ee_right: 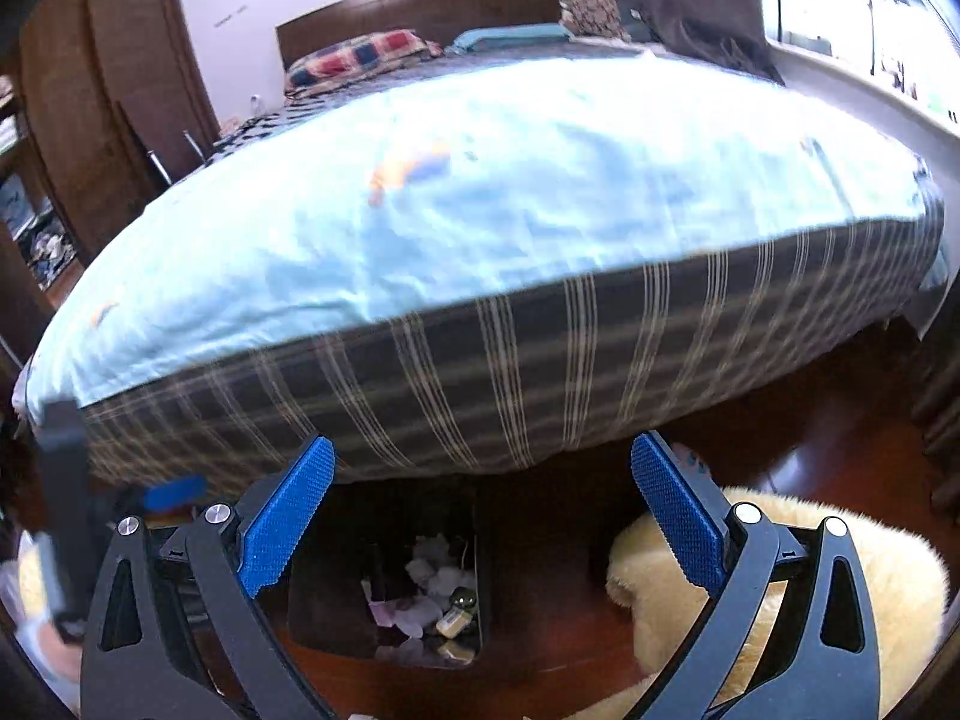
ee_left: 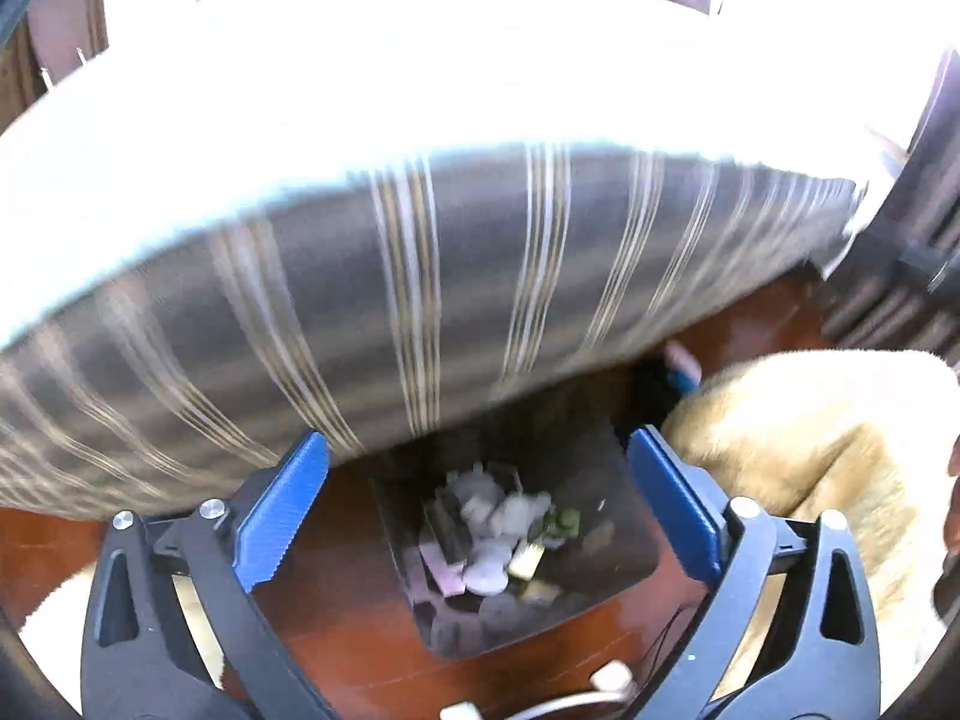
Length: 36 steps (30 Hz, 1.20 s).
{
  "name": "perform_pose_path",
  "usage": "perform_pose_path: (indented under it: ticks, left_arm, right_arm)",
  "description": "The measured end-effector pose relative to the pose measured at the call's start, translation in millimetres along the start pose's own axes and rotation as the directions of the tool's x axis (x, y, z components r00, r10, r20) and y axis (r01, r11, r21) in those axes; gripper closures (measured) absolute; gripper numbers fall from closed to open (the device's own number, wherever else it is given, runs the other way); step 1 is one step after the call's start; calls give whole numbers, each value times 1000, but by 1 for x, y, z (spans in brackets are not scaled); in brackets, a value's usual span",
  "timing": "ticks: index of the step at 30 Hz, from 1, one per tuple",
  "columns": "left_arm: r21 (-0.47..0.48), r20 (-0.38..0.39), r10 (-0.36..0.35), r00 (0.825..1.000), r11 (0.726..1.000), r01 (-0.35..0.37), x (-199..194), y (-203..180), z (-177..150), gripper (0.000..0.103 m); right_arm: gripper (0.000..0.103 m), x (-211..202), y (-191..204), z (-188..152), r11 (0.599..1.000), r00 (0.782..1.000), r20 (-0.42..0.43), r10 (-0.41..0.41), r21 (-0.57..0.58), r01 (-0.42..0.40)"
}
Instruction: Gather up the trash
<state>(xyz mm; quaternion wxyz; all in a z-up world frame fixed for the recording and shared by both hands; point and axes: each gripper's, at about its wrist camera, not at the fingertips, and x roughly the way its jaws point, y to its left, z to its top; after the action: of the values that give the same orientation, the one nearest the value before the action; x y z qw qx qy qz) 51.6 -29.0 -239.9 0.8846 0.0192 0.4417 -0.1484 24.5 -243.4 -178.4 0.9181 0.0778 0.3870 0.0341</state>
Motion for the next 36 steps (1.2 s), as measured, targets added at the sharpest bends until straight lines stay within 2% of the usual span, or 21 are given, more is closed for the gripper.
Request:
perform_pose_path:
  ticks: [4, 9, 13, 17, 21, 22, 24, 27, 30, 33, 36]
  left_arm:
    - [14, 87, 3, 996, 1000, -4, -43, -6, 19, 8]
    - [33, 193, 51, 980, 998, -58, -97, -14, 38, 8]
    - [15, 289, 146, 946, 987, -157, -138, -21, 49, 8]
    - [-1, 339, 150, 929, 987, -159, -179, -19, 64, 8]
    - [-15, 426, 202, 882, 976, -216, -224, -21, 74, 8]
    - [-26, 432, 206, 878, 976, -216, -230, -20, 75, 8]
    - [-54, 434, 210, 876, 977, -207, -243, -18, 79, 8]
    - [-91, 407, 237, 882, 972, -219, -253, -16, 82, 8]
    - [-91, 416, 248, 875, 969, -232, -256, -16, 76, 8]
    - [-95, 420, 241, 875, 970, -222, -260, -15, 73, 8]
    - [-92, 430, 239, 871, 971, -221, -261, -17, 72, 8]
  right_arm:
    - [3, -18, 12, 12, 1000, 1000, 23, -10, -18, 10]
    - [3, -53, 29, 30, 997, 996, 85, 14, -70, -8]
    - [3, -84, 41, 46, 994, 989, 143, 41, -102, -27]
    - [3, -115, 54, 62, 992, 978, 197, 62, -124, -38]
    - [3, -141, 68, 79, 989, 965, 257, 56, -147, -19]
    - [3, -145, 69, 81, 989, 962, 268, 59, -146, -20]
    - [3, -153, 72, 85, 990, 955, 293, 49, -137, -9]
    - [3, -162, 76, 83, 992, 942, 333, 37, -127, 6]
    - [3, -167, 78, 82, 993, 933, 358, 23, -113, 18]
    - [3, -167, 79, 81, 993, 935, 354, -4, -112, 46]
    - [3, -167, 77, 81, 994, 938, 346, 9, -105, 29]
